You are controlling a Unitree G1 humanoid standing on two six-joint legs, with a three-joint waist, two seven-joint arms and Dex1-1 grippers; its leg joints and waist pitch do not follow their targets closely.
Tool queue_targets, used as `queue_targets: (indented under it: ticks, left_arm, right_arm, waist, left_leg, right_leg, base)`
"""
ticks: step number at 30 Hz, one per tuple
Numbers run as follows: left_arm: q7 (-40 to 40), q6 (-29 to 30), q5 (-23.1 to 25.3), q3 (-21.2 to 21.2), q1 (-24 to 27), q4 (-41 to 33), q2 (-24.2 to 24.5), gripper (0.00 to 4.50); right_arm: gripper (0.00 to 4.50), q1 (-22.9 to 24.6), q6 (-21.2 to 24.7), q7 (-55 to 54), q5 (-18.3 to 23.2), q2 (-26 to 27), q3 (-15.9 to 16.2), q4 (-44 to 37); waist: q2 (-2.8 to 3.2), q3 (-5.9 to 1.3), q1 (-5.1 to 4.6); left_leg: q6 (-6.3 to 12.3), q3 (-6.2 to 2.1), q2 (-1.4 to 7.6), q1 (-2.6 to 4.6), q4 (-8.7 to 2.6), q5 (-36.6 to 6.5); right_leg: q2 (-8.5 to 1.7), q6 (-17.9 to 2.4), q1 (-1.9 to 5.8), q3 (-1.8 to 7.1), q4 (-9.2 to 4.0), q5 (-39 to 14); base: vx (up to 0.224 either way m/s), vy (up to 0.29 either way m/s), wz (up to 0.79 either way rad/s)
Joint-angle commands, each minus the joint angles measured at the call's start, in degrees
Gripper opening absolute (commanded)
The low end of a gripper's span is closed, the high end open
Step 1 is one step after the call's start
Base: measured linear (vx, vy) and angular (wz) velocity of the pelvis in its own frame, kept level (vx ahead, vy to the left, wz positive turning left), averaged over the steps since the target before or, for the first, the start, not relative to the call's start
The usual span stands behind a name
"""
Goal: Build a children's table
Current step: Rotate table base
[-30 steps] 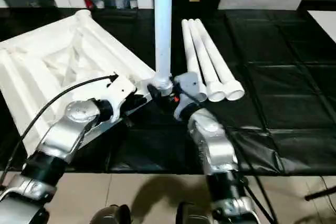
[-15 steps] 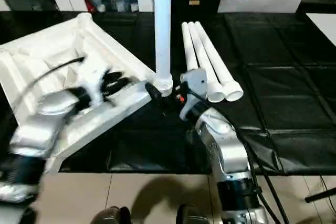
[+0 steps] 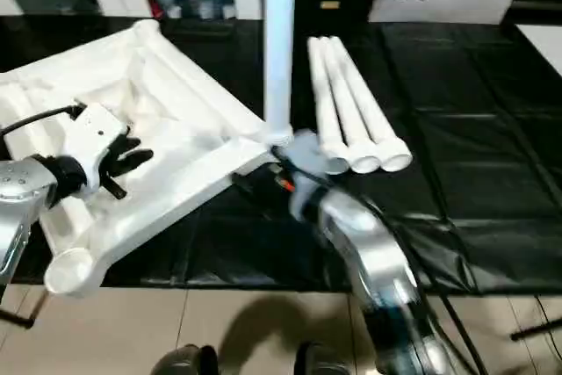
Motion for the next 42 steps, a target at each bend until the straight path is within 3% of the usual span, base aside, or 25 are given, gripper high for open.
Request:
queue_targets:
  ticks: [1, 2, 3, 8, 9, 11, 14, 17, 21, 24, 27, 30, 32, 35, 36, 42]
  left_arm:
    - [-1.24, 1.67, -0.57, -0.6, 0.37, -1.96, 0.67, 1.2]
    - [-1.38, 1.85, -0.61, -0.74, 0.43, -2.25, 0.76, 1.2]
    - [-1.83, 2.87, -0.97, -0.74, 0.61, -3.27, 1.22, 1.2]
    - [-3.03, 4.21, -1.69, 0.14, 1.78, -5.1, 3.38, 1.2]
    - [-3.03, 4.21, -1.69, 0.14, 1.78, -5.1, 3.38, 1.2]
    - [-3.0, 4.9, -2.16, 0.71, 2.09, -5.75, 4.04, 1.2]
    - [-3.08, 5.67, -2.48, 0.98, 2.18, -6.56, 4.39, 1.2]
    - [-3.47, 6.45, -3.12, 1.46, 2.65, -7.47, 5.2, 1.2]
    - [-5.26, 7.99, -3.48, 1.5, 3.73, -8.38, 8.41, 1.59]
    - [-4.97, 7.13, -0.04, 0.1, 4.32, -7.61, 12.5, 1.83]
    - [-5.1, 8.42, 1.61, 0.04, 4.97, -6.56, 16.04, 2.0]
    - [-5.44, 9.66, 1.62, -0.33, 5.5, -6.49, 17.66, 2.05]
    - [-6.26, 10.1, 1.32, -1.56, 6.16, -6.12, 18.52, 2.05]
    - [-6.64, 9.96, 1.54, -2.82, 6.54, -5.52, 18.65, 2.05]
    - [-6.44, 9.5, 1.51, -3.06, 6.45, -4.84, 17.92, 1.76]
    - [-7.28, 9.29, 1.46, -5.99, 6.83, -2.69, 17.08, 1.45]
  right_arm:
    - [4.5, -4.06, -2.13, 1.32, -0.92, -0.97, -0.11, 4.82]
    - [4.5, -5.36, -2.47, 1.76, -1.02, -1.24, -0.17, 6.42]
    - [4.5, -9.43, -4.87, 2.62, -3.29, -2.84, 0.41, 12.17]
    - [4.5, -18.48, -9.6, -0.04, -7.35, -5.72, 0.13, 25.43]
    - [4.5, -18.48, -9.6, -0.04, -7.35, -5.72, 0.13, 25.43]
    - [4.5, -22.74, -13.91, -2.52, -6.08, -4.98, -2.72, 32.59]
    - [4.5, -23.77, -16.09, -1.15, -5.31, -4.15, -3.13, 34.88]
    - [4.5, -20.11, -14.48, 2.25, -3.11, -2.19, -3.01, 28.87]
    - [4.5, -14.23, -11.14, 3.65, -1.94, -1.35, -0.82, 20.61]
    - [4.5, -8.65, -7.86, 4.87, -0.98, -1.59, 1.48, 13.84]
    - [4.5, -2.4, -5.72, 4.43, -3.01, -2.58, 4.19, 8.45]
    - [4.5, 0.64, -3.75, 2.67, -4.78, -2.69, 4.38, 6.18]
    - [4.5, 1.79, -1.74, 0.62, -5.47, -2.33, 4.27, 5.47]
    - [4.5, 1.9, -0.8, -0.82, -6.26, -2.19, 4.52, 5.61]
    - [4.5, 1.78, -0.59, -1.67, -6.29, -1.82, 4.42, 5.76]
    - [4.5, 0.22, -0.29, -4.48, -6.85, 1.32, 4.45, 8.42]
  waist:
    - [0.29, -4.17, -0.25]
    - [0.4, -4.14, -0.18]
    - [-0.07, -4.04, -0.23]
    - [0.1, -4.23, -0.03]
    - [0.07, -4.29, 0.01]
    - [-0.12, -4.46, 0.22]
    - [-0.1, -4.55, 0.3]
    - [-0.18, -4.4, 0.17]
    - [-0.28, -4.29, 0.24]
    - [-0.19, -3.99, 0.16]
    - [0.16, -3.81, 0.17]
    - [0.29, -3.66, 0.15]
    - [0.16, -3.66, 0.2]
    - [0.58, -3.68, 0.18]
    - [0.5, -3.66, 0.12]
    - [0.47, -4.08, 0.05]
  left_leg:
    - [1.0, -0.65, 1.27, 0.89, -4.07, -15.24]
    - [1.19, -0.52, 1.27, 1.07, -3.95, -14.85]
    - [1.41, -0.43, 1.34, 0.85, -3.95, -14.14]
    - [2.1, -0.25, 1.28, 0.84, -3.61, -11.4]
    - [2.22, -0.18, 1.24, 0.85, -3.56, -11.04]
    - [2.67, -0.1, 1.32, 0.77, -3.55, -10.0]
    - [3.44, -0.1, 1.43, 0.51, -3.47, -9.07]
    - [4.34, -0.13, 1.47, 0.36, -3.56, -9.15]
    - [4.05, -0.2, 1.5, 0.39, -3.77, -9.25]
    - [3.21, -0.2, 1.48, 0.56, -3.99, -11.63]
    - [1.69, -0.34, 1.55, 0.86, -4.3, -13.96]
    - [0.84, -0.42, 1.51, 0.87, -4.49, -15.43]
    - [0.49, -0.47, 1.46, 0.94, -4.57, -15.82]
    - [0.02, -0.55, 1.47, 0.99, -4.57, -16.54]
    - [-0.06, -0.47, 1.45, 1.04, -4.56, -16.9]
    - [0.03, -0.49, 1.4, 0.9, -4.51, -15.49]
  right_leg:
    - [-3.84, -10.35, 2.79, 2.74, -4.51, -19.88]
    - [-3.81, -10.49, 2.66, 2.79, -4.72, -19.73]
    - [-3.87, -10.78, 2.7, 2.82, -4.57, -18.78]
    - [-3.68, -12.76, 2.67, 2.74, -4.12, -15.31]
    - [-3.65, -12.96, 2.75, 2.77, -4.08, -14.51]
    - [-3.62, -13.81, 2.87, 2.74, -3.79, -12.18]
    - [-3.75, -14.42, 3.08, 2.77, -3.44, -10.36]
    - [-3.74, -14.22, 3.15, 2.7, -3.49, -10.12]
    - [-3.67, -13.09, 3.13, 2.7, -3.68, -11.89]
    - [-3.48, -11.51, 2.75, 2.74, -4.16, -15.83]
    - [-3.46, -10.01, 2.32, 2.83, -4.47, -18.78]
    - [-3.52, -9.96, 2.22, 2.92, -4.61, -19.82]
    - [-3.55, -9.73, 2.18, 2.99, -4.67, -20.42]
    - [-3.69, -9.9, 2.12, 3.03, -4.66, -20.47]
    - [-3.65, -9.89, 2.03, 3.06, -4.73, -20.21]
    - [-3.72, -10.79, 2.34, 3.09, -4.36, -16.75]
  base:
    - [0.0, 0.0, 0.0]
    - [0.0, 0.0, 0.0]
    - [0.0, 0.0, 0.0]
    - [0.0, 0.0, 0.0]
    - [0.0, 0.0, 0.0]
    - [0.0, 0.0, 0.0]
    - [0.0, 0.0, 0.0]
    - [0.0, 0.0, 0.0]
    - [0.0, 0.0, 0.0]
    - [0.0, 0.0, 0.0]
    - [0.0, 0.0, 0.0]
    - [0.0, 0.0, 0.0]
    - [0.0, 0.0, 0.0]
    - [0.0, 0.0, 0.0]
    - [0.0, 0.0, 0.0]
    - [0.0, 0.0, 0.0]
